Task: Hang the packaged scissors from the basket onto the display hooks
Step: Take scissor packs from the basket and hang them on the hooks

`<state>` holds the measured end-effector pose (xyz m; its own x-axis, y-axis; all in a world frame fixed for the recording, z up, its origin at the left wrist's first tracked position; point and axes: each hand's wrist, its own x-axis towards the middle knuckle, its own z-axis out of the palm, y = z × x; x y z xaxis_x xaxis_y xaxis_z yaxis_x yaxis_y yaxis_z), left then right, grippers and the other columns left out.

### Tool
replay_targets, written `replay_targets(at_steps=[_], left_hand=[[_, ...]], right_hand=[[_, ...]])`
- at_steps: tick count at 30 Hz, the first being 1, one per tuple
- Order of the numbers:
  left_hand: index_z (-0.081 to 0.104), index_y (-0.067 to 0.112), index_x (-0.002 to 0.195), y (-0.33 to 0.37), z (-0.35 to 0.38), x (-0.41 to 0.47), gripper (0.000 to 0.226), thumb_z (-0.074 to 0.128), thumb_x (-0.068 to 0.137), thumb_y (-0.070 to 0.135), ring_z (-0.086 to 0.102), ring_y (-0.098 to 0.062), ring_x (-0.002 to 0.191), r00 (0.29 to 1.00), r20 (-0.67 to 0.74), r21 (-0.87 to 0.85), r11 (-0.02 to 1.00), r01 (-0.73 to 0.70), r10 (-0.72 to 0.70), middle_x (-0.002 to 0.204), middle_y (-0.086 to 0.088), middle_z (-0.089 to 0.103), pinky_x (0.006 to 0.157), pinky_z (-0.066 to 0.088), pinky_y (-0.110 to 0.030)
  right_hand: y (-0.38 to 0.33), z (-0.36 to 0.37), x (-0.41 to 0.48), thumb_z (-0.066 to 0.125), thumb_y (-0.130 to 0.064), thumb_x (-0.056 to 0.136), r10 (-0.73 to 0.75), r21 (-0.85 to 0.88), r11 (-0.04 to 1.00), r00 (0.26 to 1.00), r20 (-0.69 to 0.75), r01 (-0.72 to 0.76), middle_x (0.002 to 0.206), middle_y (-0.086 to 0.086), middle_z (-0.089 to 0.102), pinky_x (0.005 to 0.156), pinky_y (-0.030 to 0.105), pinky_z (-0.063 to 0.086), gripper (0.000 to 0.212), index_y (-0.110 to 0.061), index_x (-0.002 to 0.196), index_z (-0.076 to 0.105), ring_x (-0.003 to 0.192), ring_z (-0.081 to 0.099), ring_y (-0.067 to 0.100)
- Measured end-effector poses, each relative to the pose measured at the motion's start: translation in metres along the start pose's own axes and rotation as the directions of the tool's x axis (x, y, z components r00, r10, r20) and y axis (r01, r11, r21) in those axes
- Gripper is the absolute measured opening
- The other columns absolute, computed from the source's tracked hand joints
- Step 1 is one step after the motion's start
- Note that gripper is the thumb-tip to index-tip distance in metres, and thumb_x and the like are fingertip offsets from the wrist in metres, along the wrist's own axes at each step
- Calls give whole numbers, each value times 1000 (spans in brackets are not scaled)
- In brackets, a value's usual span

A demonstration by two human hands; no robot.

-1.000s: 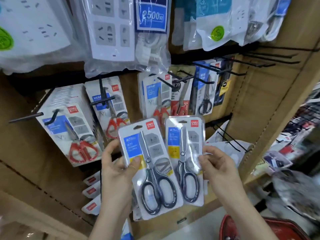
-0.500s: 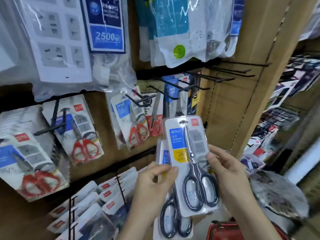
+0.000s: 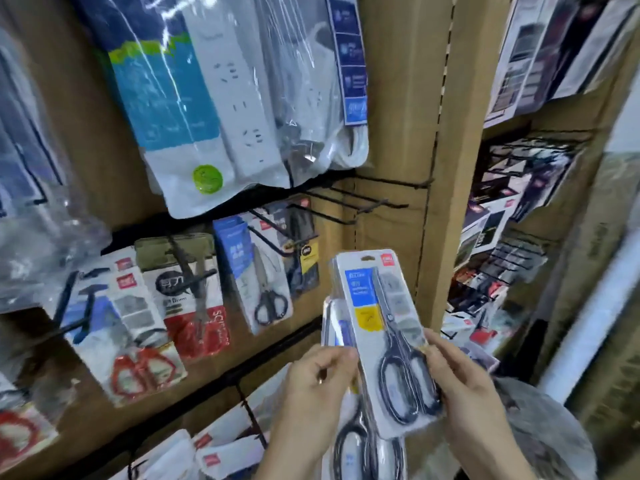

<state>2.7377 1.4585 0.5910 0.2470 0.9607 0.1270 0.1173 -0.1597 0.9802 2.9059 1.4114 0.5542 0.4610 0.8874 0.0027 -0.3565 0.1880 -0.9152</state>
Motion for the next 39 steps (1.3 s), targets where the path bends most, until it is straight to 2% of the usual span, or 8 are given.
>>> replay_targets(at_steps=[7, 13, 17, 21, 26, 30, 35, 39], left_hand=[[75, 43, 60, 10, 41, 42, 40, 76, 82, 9, 55, 9, 61, 997, 38, 109, 992, -69, 65, 69, 14, 66, 64, 37, -7], [75, 35, 62, 8, 56, 64, 33, 73, 85, 11, 48, 7, 55, 996, 22, 140, 986, -89, 86, 63, 21, 58, 59, 34, -8], [74, 34, 61, 3, 65, 71, 31, 72, 87, 18, 46, 3, 58, 995, 51, 182, 979, -89, 81, 63, 14, 51, 61, 34, -15], [73, 29, 68, -1, 70, 69, 25, 64, 74, 53, 46, -3, 64, 992, 86, 224, 968, -112, 95, 65, 2, 48, 64, 36, -20], [72, 22, 64, -4, 70, 74, 26, 70, 89, 29, 44, 0, 60, 999, 31, 171, 985, -12, 7, 62, 12, 50, 62, 35, -20], [68, 18, 58, -8, 72, 84, 33, 67, 91, 19, 41, -1, 58, 997, -30, 174, 982, 79, -75, 63, 11, 44, 60, 34, -16], [74, 13, 66, -19, 71, 88, 26, 68, 91, 22, 48, -3, 64, 986, -112, 114, 984, 138, -126, 74, -6, 50, 64, 39, -14], [67, -2, 73, -16, 66, 91, 33, 65, 92, 24, 47, -6, 68, 984, -111, 48, 988, 146, -140, 72, -1, 52, 69, 40, -20]], right_hand=[[-38, -15, 60, 52, -14, 97, -81, 83, 993, 995, -65, 86, 99, 7, 77, 58, 22, 57, 25, -13, 118, 65, 78, 73, 15], [-35, -19, 96, 78, -74, 53, -155, -59, 987, 984, -87, 150, 109, 0, 75, 81, 30, 60, 69, -29, 105, 74, 101, 71, 19], [-34, -27, 106, 61, -30, 88, -158, -98, 984, 983, -90, 149, 113, 1, 74, 96, 45, 54, 24, -27, 110, 71, 108, 69, 23], [-41, -34, 102, 58, -20, 93, -114, -91, 990, 992, -61, 108, 111, 0, 75, 76, 20, 58, 29, -19, 120, 68, 103, 71, 16], [-49, -31, 109, 61, -29, 84, -142, -150, 978, 990, 24, 144, 98, -4, 78, 74, 30, 59, 25, -33, 107, 70, 92, 74, 15], [-43, -37, 111, 59, -43, 86, -46, -197, 978, 994, 99, 65, 105, -8, 74, 85, 48, 58, 41, -51, 126, 55, 98, 72, 21], [-32, -44, 96, 66, -21, 79, 29, -130, 992, 981, 190, -4, 96, 26, 71, 66, 36, 62, 61, -39, 136, 53, 79, 71, 30], [-27, -39, 107, 67, -16, 75, -4, -112, 993, 988, 156, 22, 80, 13, 74, 60, 27, 59, 60, -34, 132, 58, 65, 67, 19]])
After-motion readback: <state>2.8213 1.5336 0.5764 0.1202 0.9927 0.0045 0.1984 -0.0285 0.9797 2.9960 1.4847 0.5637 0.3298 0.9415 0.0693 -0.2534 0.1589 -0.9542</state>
